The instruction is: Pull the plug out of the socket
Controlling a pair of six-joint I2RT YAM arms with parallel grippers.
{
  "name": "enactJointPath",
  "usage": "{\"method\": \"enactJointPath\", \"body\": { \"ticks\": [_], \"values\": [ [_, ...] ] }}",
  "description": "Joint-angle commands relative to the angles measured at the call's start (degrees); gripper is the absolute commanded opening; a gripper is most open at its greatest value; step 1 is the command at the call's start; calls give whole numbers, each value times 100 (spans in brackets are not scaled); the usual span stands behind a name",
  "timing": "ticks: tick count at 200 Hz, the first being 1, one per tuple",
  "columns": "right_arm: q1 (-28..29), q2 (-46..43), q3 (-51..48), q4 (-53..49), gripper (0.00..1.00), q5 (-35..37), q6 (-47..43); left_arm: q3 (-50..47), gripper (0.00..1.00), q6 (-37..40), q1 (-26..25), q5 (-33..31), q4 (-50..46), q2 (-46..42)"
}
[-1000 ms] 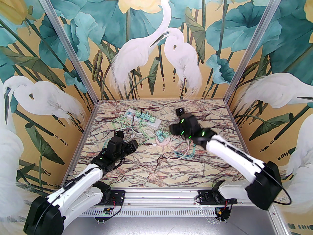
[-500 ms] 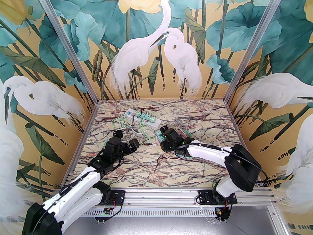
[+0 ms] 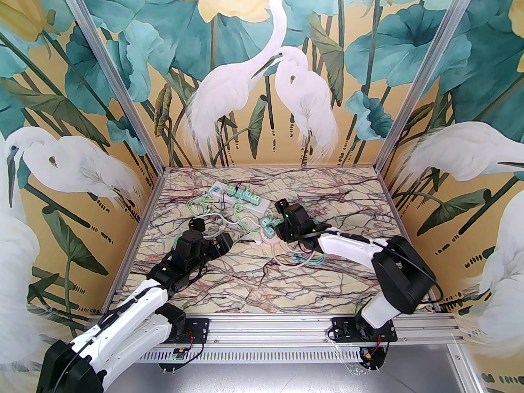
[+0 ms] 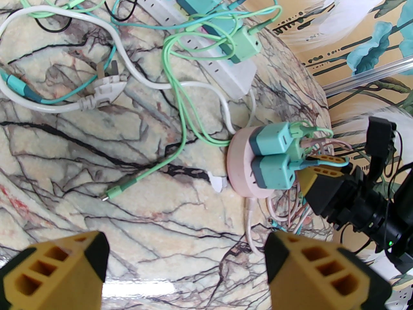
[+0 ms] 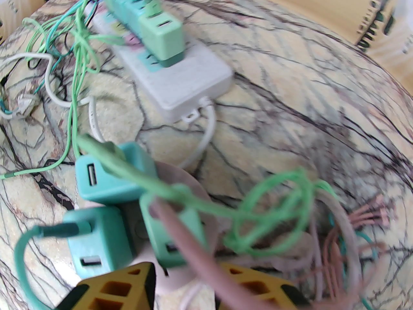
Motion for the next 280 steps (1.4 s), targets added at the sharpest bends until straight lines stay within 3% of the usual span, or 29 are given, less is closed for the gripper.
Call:
{"method": "enactJointPath", "body": {
  "ticks": [1, 47, 69, 90, 156, 179, 207, 222, 250, 280],
  "values": [
    [-100, 244, 249, 151, 38, -206, -272, 138, 85, 69, -19, -99, -85, 47],
    [-221, 570, 513, 230, 38, -560, -427, 177, 85, 79, -24, -108, -90, 131],
    [-229, 614, 535, 258, 20, -641, -474, 199, 85, 86, -26, -112, -128, 141],
    [-234, 450, 440, 232, 18, -588, -467, 242, 85, 89, -21, -129, -157, 147],
    [-228, -1015, -755, 297, 18, -294, 51, 420, 84, 34, -145, -74, -35, 434],
    [-224, -1348, -1084, 415, 22, -385, 152, 476, 84, 8, -273, -122, 107, 618],
    [-223, -1285, -947, 331, 23, -403, 202, 601, 74, 65, -390, -38, 679, 1107],
    [-202, -1253, -891, 316, 29, -453, 214, 782, 68, 272, -513, 27, 999, 1470],
    [179, -1094, -751, 414, 34, -313, -3, 1149, 71, 362, -634, -156, 813, 2056],
    [328, -423, -248, 391, 37, -201, -326, 1034, 74, 220, -643, -235, 817, 1968]
  ]
}}
